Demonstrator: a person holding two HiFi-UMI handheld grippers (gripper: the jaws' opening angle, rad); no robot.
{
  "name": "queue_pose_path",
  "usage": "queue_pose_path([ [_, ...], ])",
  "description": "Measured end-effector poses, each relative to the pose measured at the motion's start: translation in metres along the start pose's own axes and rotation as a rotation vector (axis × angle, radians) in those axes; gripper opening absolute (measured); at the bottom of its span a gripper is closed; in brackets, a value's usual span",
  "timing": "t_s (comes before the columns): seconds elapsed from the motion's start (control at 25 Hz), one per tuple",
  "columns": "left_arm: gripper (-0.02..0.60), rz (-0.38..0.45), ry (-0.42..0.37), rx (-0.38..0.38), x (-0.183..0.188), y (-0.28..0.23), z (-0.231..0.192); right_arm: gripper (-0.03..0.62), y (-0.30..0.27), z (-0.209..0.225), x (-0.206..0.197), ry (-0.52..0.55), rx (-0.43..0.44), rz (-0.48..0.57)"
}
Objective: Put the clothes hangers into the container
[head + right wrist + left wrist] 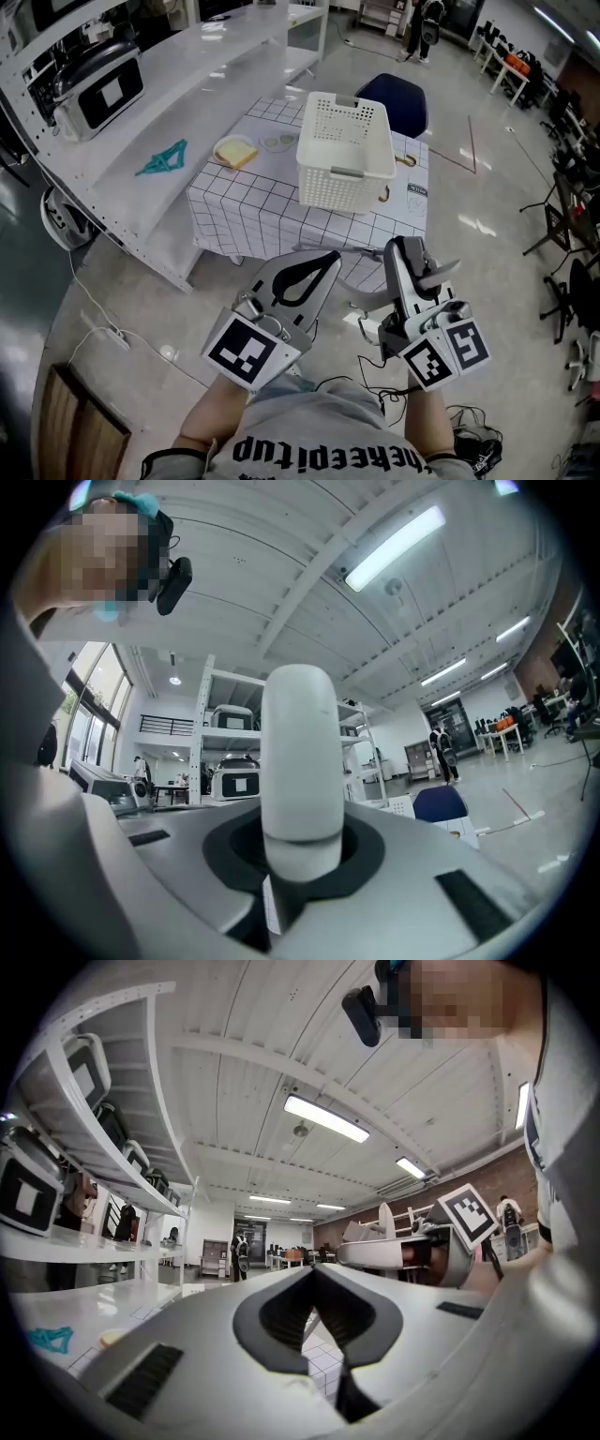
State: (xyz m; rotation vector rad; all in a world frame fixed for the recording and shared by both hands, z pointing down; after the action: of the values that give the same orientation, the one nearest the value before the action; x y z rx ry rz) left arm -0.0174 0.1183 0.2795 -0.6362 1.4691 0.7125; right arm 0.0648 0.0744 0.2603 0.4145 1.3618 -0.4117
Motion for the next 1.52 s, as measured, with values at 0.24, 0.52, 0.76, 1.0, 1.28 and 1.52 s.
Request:
queue_pose_path([
  [0.24, 0.020, 0.009, 0.000, -0.017, -0.002, 0.005, -0.014, 0.046, -0.008, 0.002, 0.011, 0.000, -0.044, 0.028],
  [0.52, 0.020, 0.011, 0.011, -0.014, -0.005, 0.002, -0.027, 0.046, -0.020, 0.010, 0.026, -0.006, -0.055, 0.048],
  [0.76, 0.020, 0.015, 0.008, 0.028, -0.005, -0.012, -0.044, 0.046, -0.041, 0.021, 0.037, -0.015, -0.008, 0.063],
  [1.0, 0.020, 0.017, 0.008, 0.086, -0.004, -0.039, -0.065, 0.046, -0.075, 0.037, 0.052, -0.053, 0.086, 0.065],
  [1.28, 0.020, 0.015, 0.016, 0.177, -0.001, -0.065, -0.090, 0.046, -0.120, 0.052, 0.079, -0.088, 0.209, 0.073],
  [1.52, 0.020, 0.017, 0.024, 0.264, 0.001, -0.076, -0.108, 0.046, -0.155, 0.056, 0.100, -0.108, 0.304, 0.081],
])
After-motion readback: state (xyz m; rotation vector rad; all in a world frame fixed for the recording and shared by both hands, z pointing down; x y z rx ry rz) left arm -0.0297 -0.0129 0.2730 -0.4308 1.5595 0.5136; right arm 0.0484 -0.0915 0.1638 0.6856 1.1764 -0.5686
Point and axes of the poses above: the fingertips, and each gripper's own axes: y backward along the fingers, z to its right, x out of its top, the point moved 1 cm from there along y, backward along the fingers, and after that the axes turned 13 degrees about -x, right-handed, at the moved point
